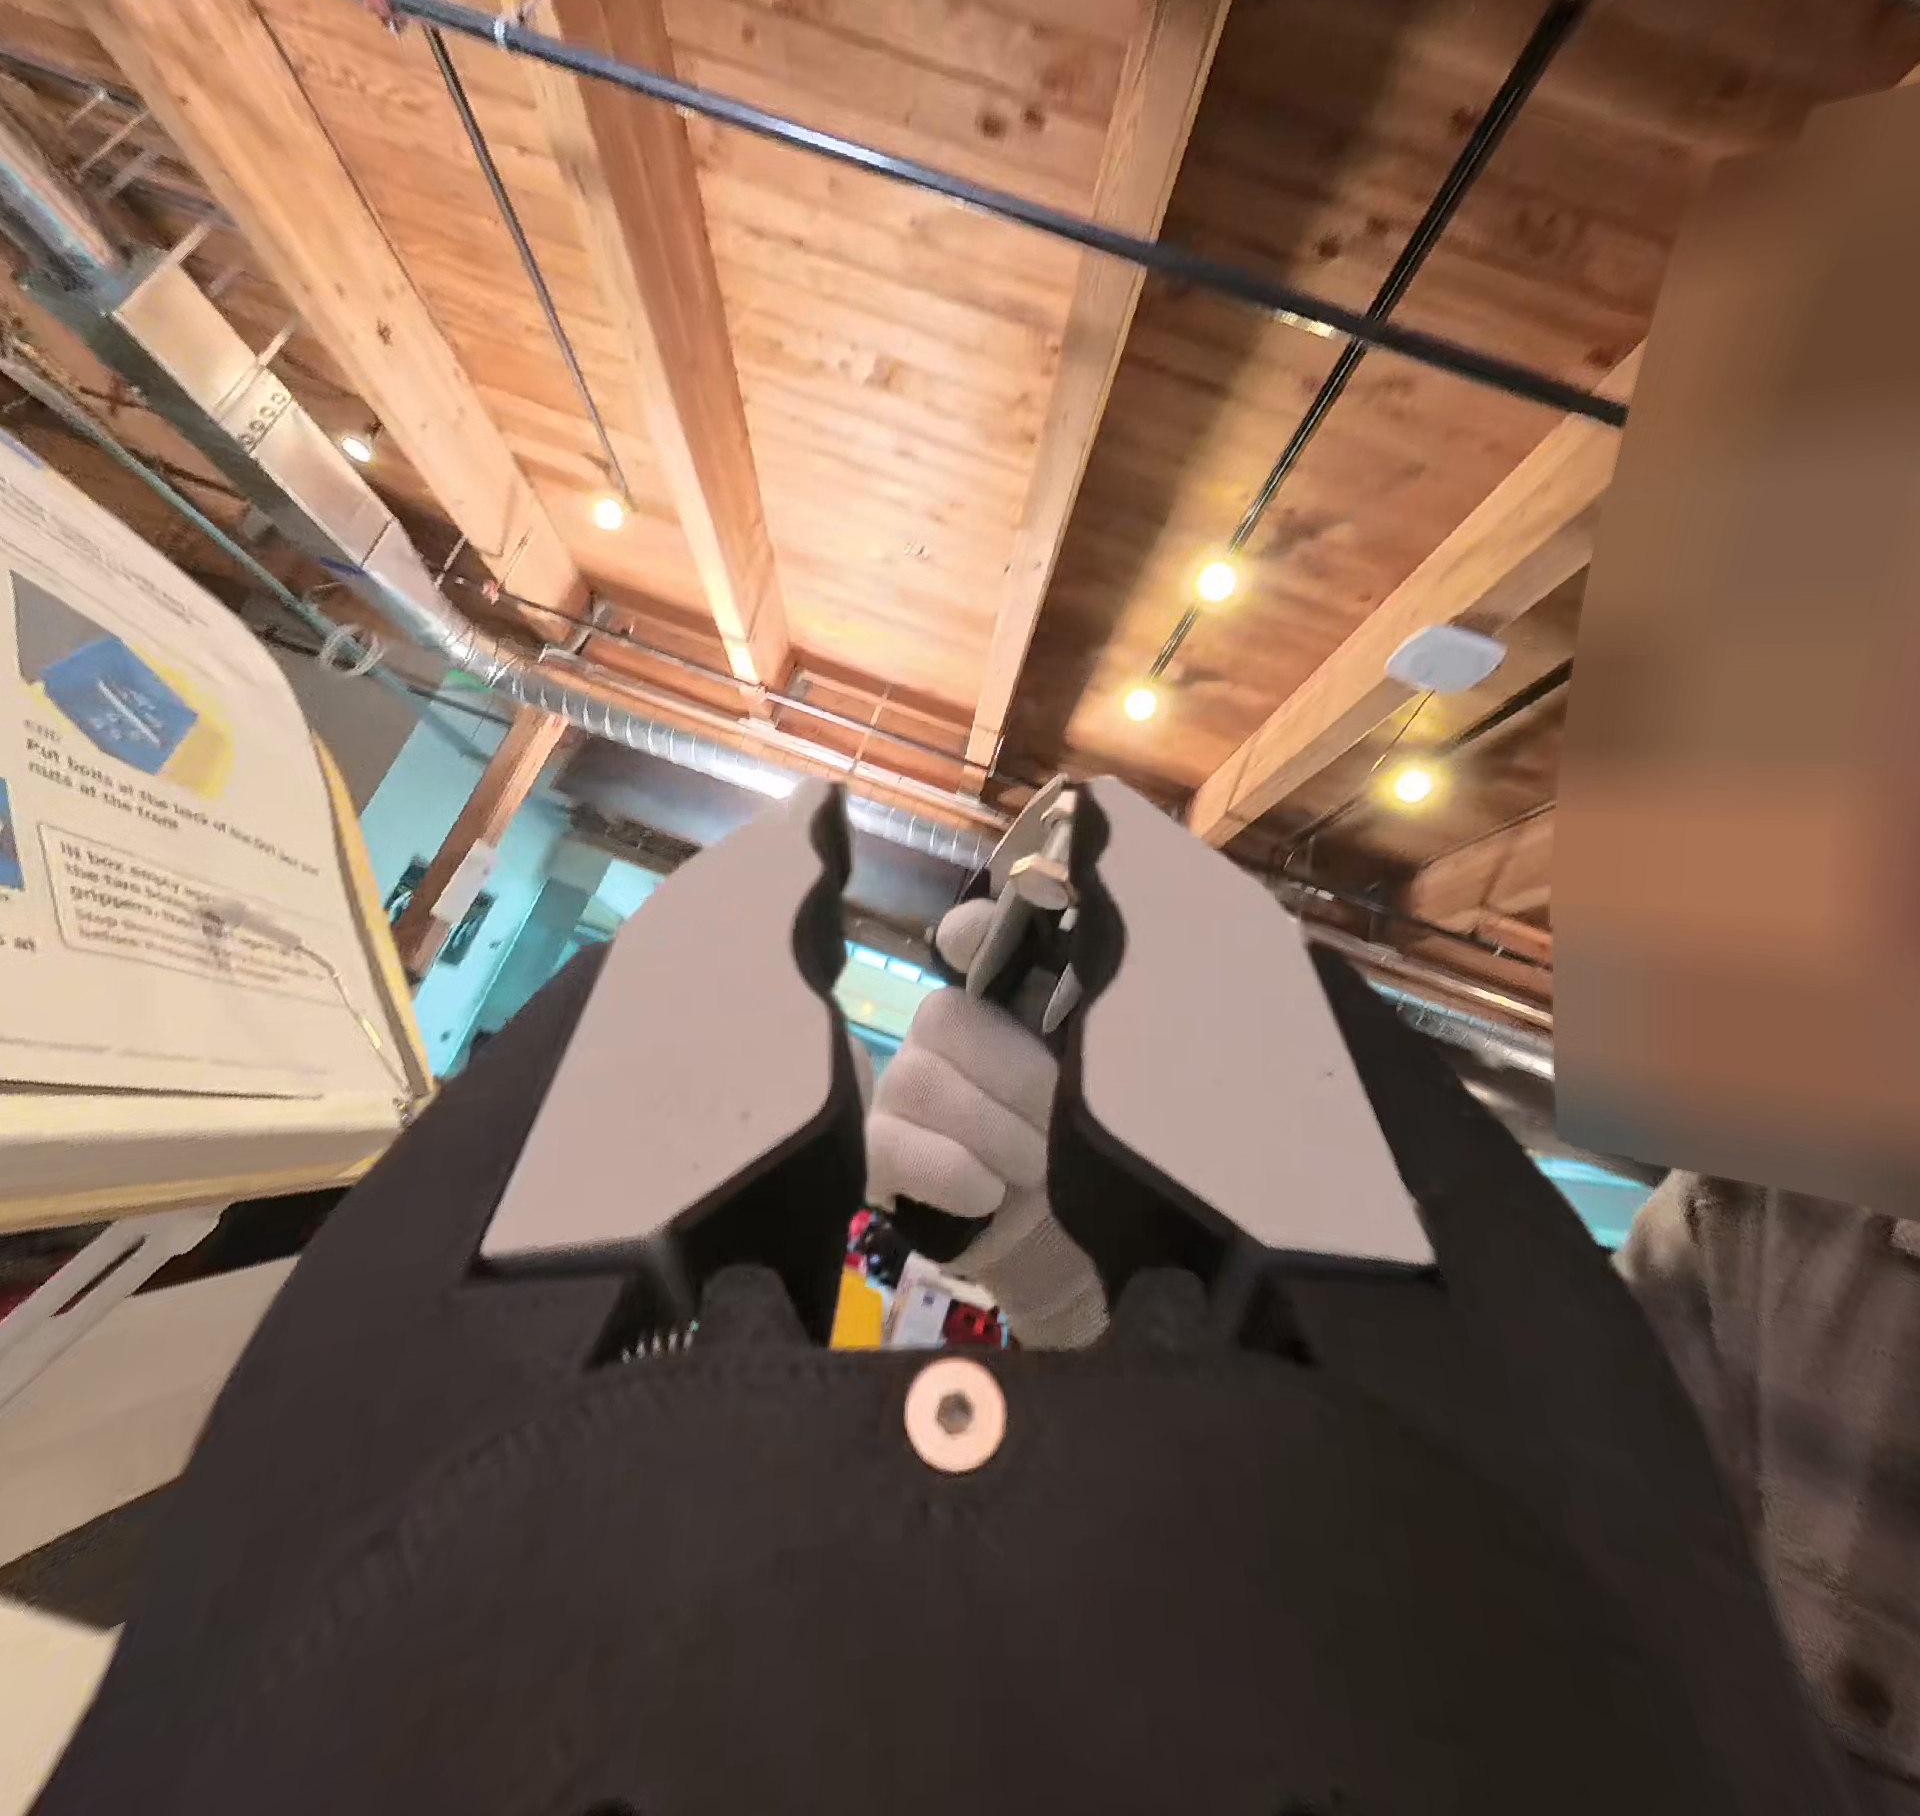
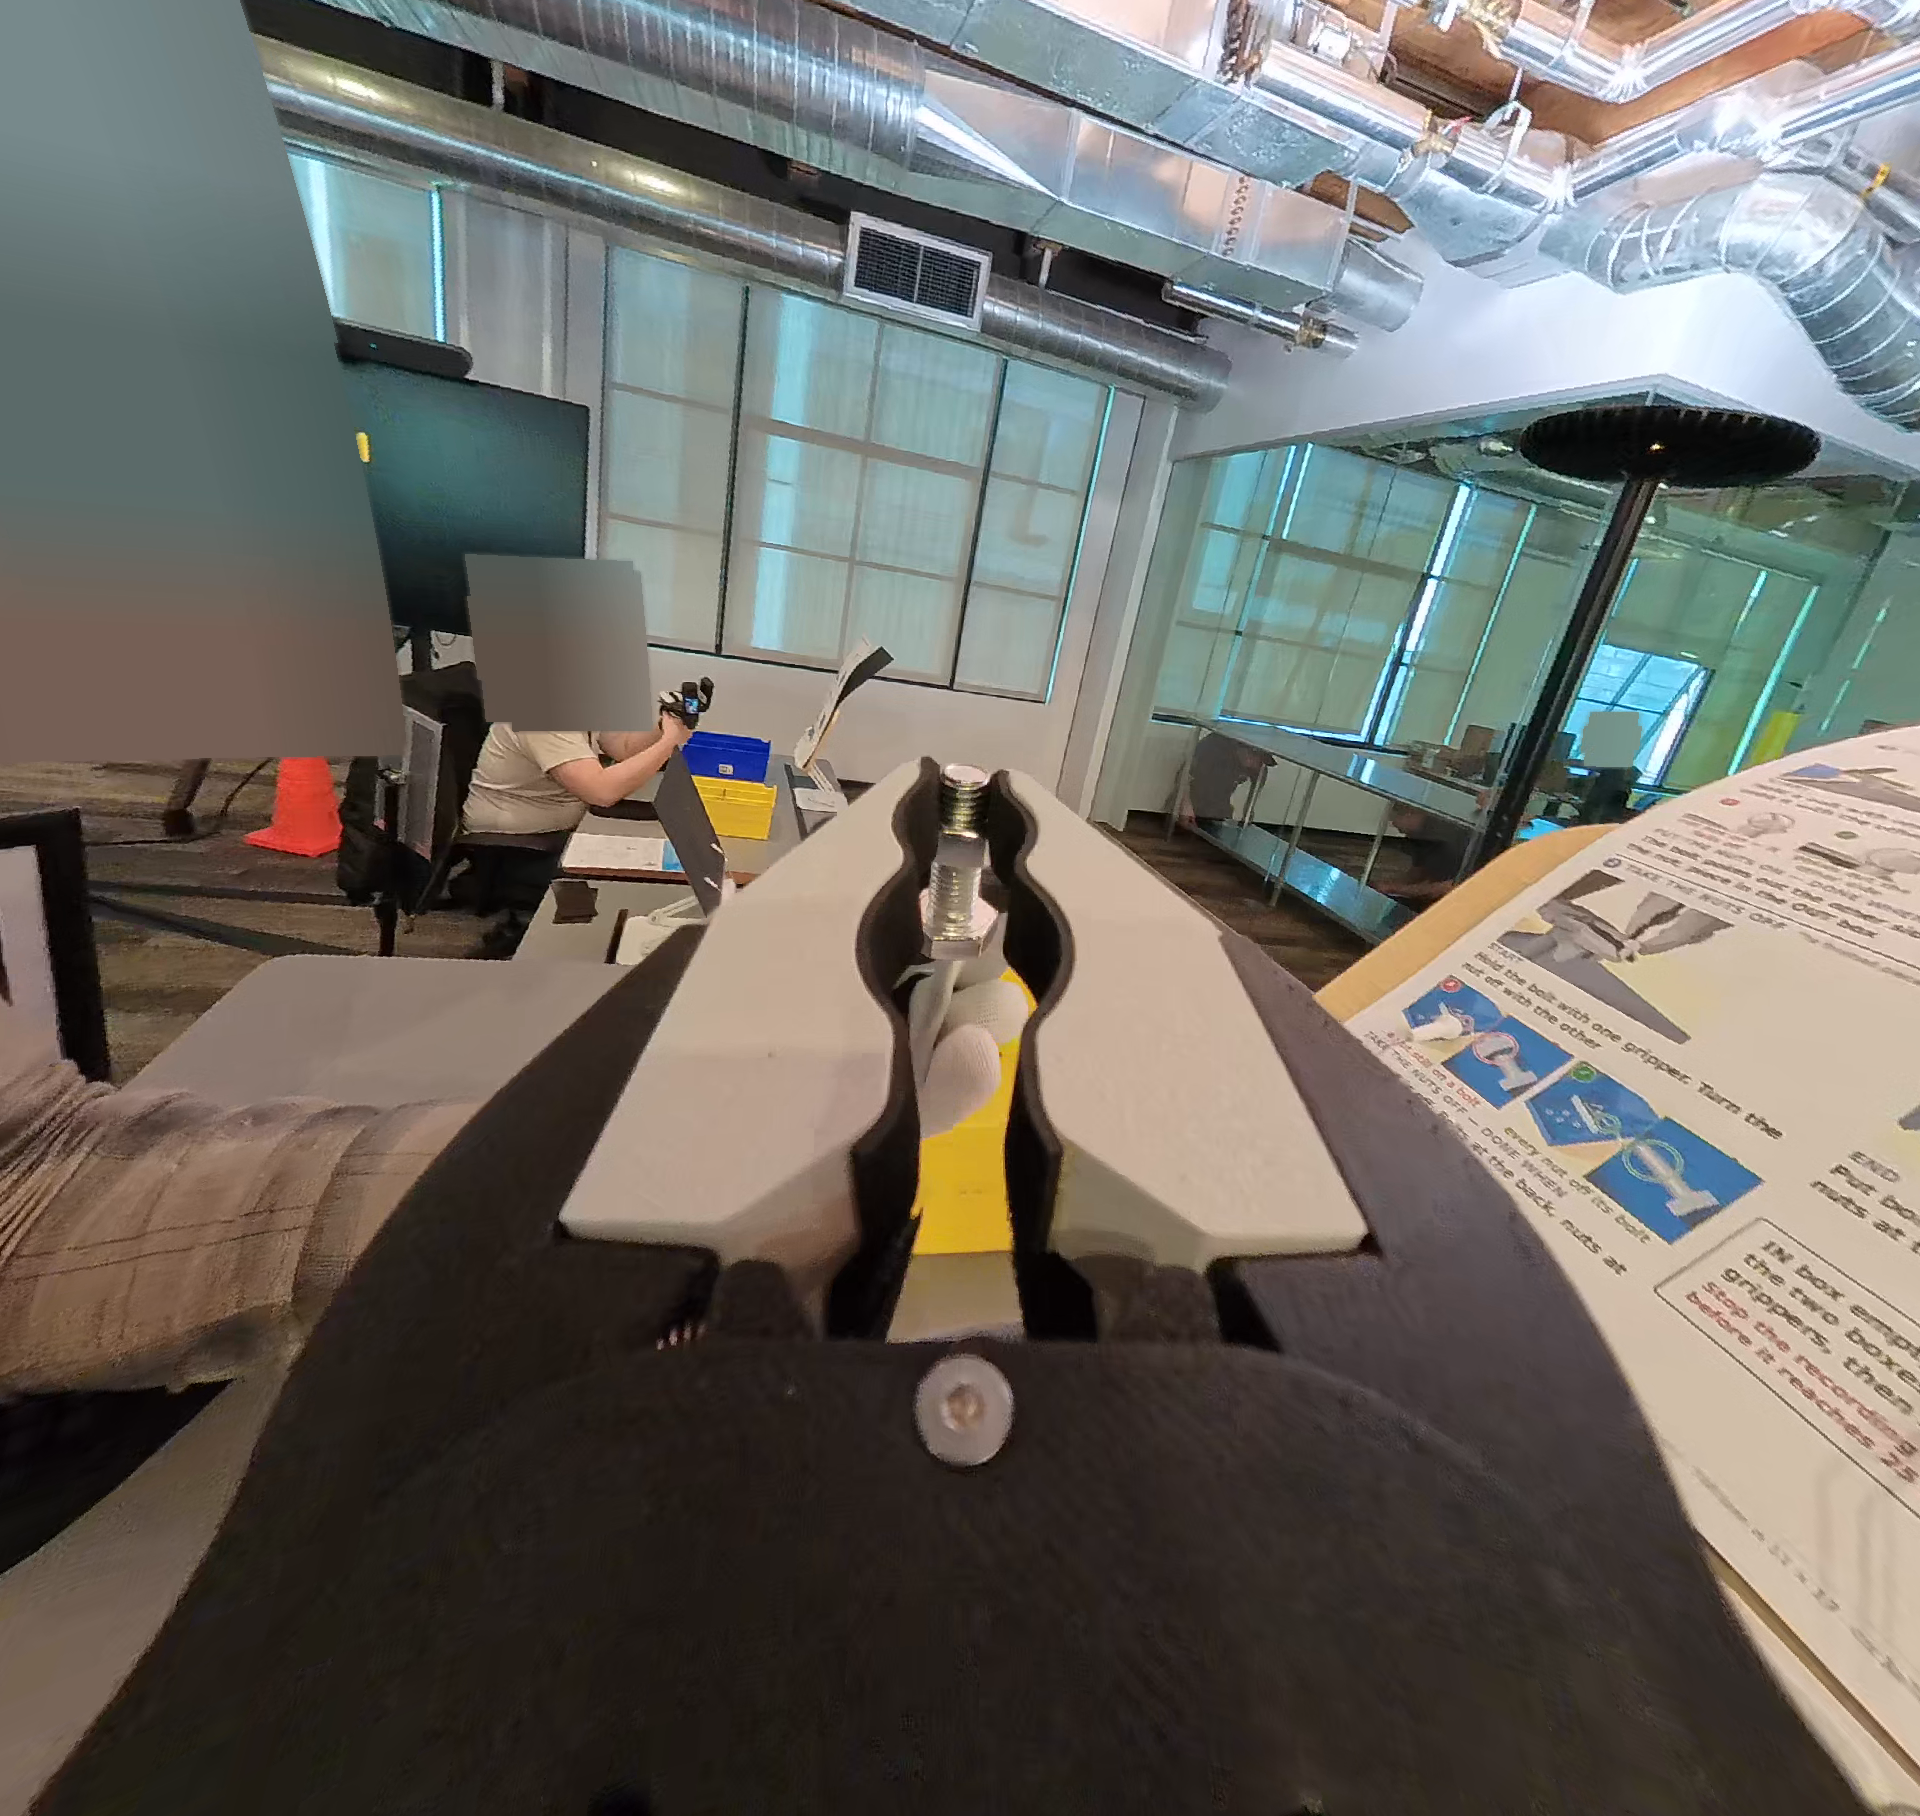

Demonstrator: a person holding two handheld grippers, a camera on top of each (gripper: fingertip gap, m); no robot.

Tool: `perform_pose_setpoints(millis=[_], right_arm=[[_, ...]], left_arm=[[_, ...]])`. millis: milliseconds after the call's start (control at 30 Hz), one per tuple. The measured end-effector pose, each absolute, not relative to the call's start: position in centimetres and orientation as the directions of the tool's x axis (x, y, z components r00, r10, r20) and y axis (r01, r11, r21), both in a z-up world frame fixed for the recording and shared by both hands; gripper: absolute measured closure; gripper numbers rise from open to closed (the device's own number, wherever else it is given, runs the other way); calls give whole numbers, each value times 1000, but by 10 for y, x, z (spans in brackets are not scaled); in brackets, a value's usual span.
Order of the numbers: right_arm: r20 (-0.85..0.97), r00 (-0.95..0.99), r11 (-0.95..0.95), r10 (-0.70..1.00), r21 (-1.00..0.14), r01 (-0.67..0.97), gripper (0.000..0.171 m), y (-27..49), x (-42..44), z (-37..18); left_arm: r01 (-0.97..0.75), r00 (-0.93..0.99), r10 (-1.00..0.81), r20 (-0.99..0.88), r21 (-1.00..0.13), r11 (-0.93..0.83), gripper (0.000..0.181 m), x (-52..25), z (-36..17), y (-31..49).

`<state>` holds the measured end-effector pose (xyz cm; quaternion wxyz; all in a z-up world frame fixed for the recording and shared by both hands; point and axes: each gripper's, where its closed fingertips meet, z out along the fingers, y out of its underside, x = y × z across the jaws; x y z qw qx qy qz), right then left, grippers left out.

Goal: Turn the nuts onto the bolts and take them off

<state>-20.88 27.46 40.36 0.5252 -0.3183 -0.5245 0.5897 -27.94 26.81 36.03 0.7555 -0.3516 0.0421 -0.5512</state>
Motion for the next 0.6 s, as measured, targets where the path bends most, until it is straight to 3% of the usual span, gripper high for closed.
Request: perform_pose_setpoints(millis=[67, 100, 167, 267, 400, 500, 600], right_arm=[[170, -259, 90, 951, -951, -294, 164, 274, -210, 404], [167, -267, 82, 949, -950, -301, 164, 274, -211, 404], [162, -278, 70, 947, -947, -313, 164, 274, -214, 404], [159, -296, 59, 942, -945, -321, 164, 274, -218, 402], [164, -310, 61, 936, -946, -318, 164, 276, -219, 399], [166, -309, 64, 937, -947, -316, 164, 279, -213, 396], [148, -308, 40, 940, -942, -332, 164, 285, -204, 395]], left_arm=[[795, 406, -857, 318, -586, 159, 181, -280, 359, 268], [793, 406, -861, 305, -587, 166, 181, -280, 358, 266], [815, 399, -855, 330, -555, 167, 179, -289, 358, 268], [828, 423, -825, 375, -530, 184, 140, -304, 358, 272], [832, 440, -807, 394, -516, 202, 121, -316, 365, 271], [811, 433, -809, 397, -563, 157, 127, -314, 362, 272], [666, 557, -745, 368, -733, 136, 141, -296, 348, 284]])
